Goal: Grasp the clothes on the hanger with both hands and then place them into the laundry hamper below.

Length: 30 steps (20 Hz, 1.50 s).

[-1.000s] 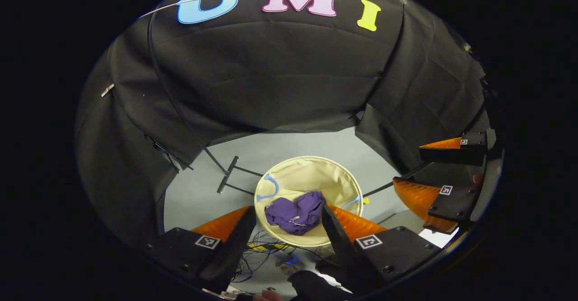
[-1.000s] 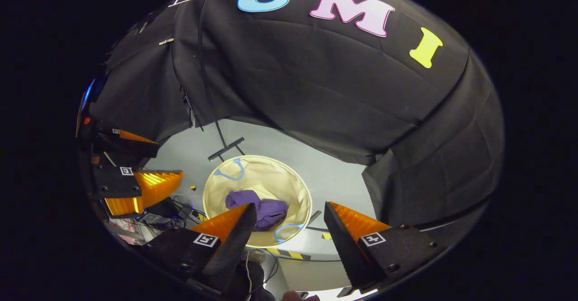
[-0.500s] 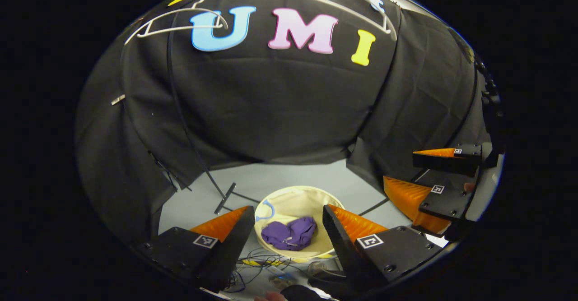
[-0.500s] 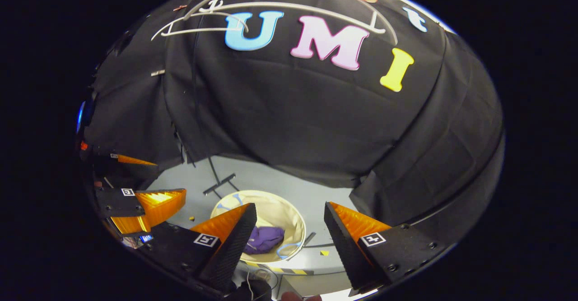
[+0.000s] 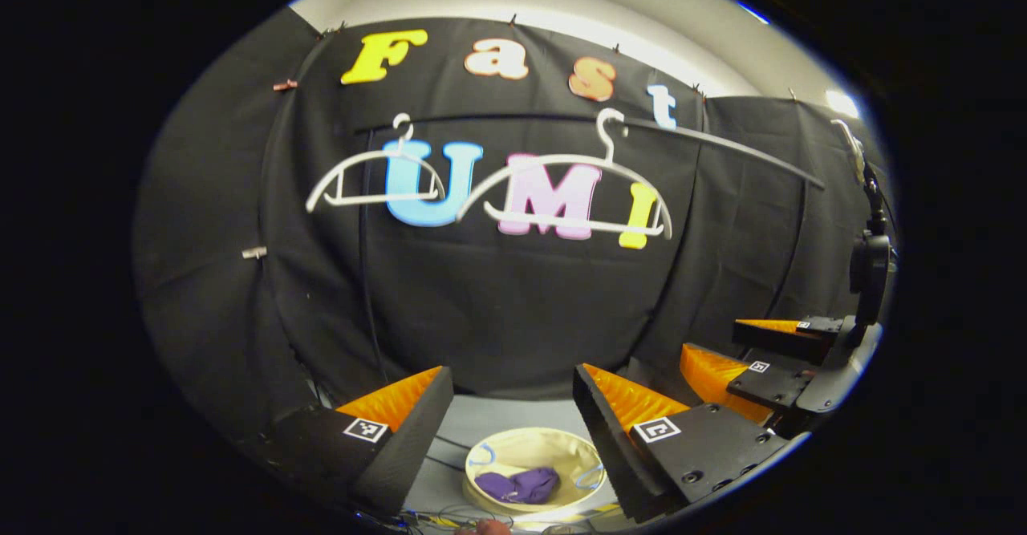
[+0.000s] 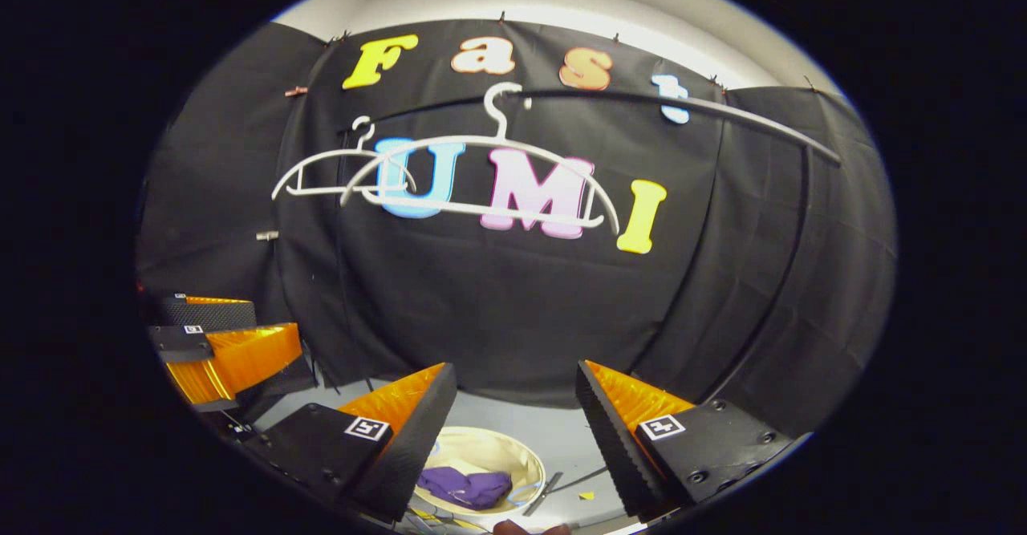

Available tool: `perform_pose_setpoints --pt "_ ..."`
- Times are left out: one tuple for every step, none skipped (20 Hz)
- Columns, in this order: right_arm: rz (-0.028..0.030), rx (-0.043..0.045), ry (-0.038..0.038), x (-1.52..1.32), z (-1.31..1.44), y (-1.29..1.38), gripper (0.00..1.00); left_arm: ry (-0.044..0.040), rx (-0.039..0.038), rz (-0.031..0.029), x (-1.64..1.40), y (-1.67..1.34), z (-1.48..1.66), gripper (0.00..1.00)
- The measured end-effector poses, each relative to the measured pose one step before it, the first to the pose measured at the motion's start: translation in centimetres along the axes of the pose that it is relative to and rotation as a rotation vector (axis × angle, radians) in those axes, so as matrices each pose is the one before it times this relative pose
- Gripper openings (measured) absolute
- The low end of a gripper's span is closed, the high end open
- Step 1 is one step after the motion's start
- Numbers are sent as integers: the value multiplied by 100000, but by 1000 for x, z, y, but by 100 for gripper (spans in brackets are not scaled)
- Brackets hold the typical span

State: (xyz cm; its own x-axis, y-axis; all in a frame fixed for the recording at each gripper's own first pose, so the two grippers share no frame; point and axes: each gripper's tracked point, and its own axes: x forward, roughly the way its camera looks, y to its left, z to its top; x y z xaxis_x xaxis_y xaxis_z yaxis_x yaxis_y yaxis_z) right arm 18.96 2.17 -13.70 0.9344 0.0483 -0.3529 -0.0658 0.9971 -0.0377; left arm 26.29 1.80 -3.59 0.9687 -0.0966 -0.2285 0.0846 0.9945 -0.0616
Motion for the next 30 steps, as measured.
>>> perform_pose_setpoints --pt "-1131 779 -3231 -981 1259 39 97 -3982 840 328 -1102 203 1385 95" --pt "-1217 566 -2927 -943 992 -212 96 -3664 546 339 -1020 171 1415 92" --pt "-1054 437 -3065 -736 1231 -105 97 -3422 204 202 -978 -30 1295 95" --pt "-807 153 -3379 -779 1373 114 97 -2882 -148 -141 -884 -118 1196 95" --pt "-971 -316 -3179 -654 1463 -136 96 -1941 -276 -861 -760 -552 636 92" --pt "-1145 -350 -2537 -597 1130 -200 96 -1094 -36 -1048 -701 -530 437 92" --pt "-799 240 -2074 -661 980 -146 96 -633 -121 -267 -382 -59 14 92" --pt "-577 549 -2155 -514 987 28 96 -816 -411 -449 -622 -284 227 92" --pt "-622 292 -2290 -539 916 -70 96 -1342 -612 -796 -890 -805 263 92" --pt "-536 57 -1947 -419 694 19 96 -1762 -378 -883 -701 -587 428 95" --pt "-628 -476 -1326 -382 549 -132 96 -1349 63 -1227 -513 -621 176 97" --pt "-431 -433 -764 -320 318 -133 96 -426 471 -1349 -307 -594 251 92" --pt "-180 -289 -846 -384 263 -35 96 -654 594 -607 -106 -277 139 92" --pt "-125 -74 -475 -253 232 73 96 -257 221 -187 -199 -206 275 92" --pt "166 201 -378 -222 192 18 96 -686 291 -410 -72 -218 285 92" --pt "697 191 -848 -267 228 176 96 -668 257 -71 -97 -88 349 92" --pt "334 -141 -734 48 261 89 96 -508 410 327 -33 3 235 95" --pt "483 -404 -436 114 165 -18 96 213 487 441 -63 123 14 92" --pt "123 -176 -802 206 289 -67 96 -734 584 202 -2 -11 115 95" --pt "-447 68 -579 151 333 -240 96 -177 -69 698 -31 170 97 95" --pt "-147 151 -406 65 152 -63 96 65 -640 -101 46 73 -174 92" --pt "-23 -125 -248 17 100 85 96 -326 -859 -235 32 -9 71 92" --pt "58 -446 -607 -11 188 82 96 -247 -658 15 103 -5 68 95" --pt "-445 -716 -398 -41 80 -187 96 52 -169 60 -53 33 -30 95" --pt "-234 -143 -383 -122 -17 -69 96 218 216 163 -6 96 -216 95" --pt "-9 387 -180 -41 61 234 96 31 358 -62 -62 102 -67 95" --pt "-145 531 77 -24 -12 139 96 -390 188 -50 -60 50 -2 95" --pt "-142 324 179 -10 -100 111 96 -391 -24 -168 -107 66 200 95" --pt "-772 155 170 43 -87 -39 96 -435 22 108 -30 131 -25 95" --pt "-95 410 236 -63 -113 -19 96 -190 65 114 -91 119 97 95"
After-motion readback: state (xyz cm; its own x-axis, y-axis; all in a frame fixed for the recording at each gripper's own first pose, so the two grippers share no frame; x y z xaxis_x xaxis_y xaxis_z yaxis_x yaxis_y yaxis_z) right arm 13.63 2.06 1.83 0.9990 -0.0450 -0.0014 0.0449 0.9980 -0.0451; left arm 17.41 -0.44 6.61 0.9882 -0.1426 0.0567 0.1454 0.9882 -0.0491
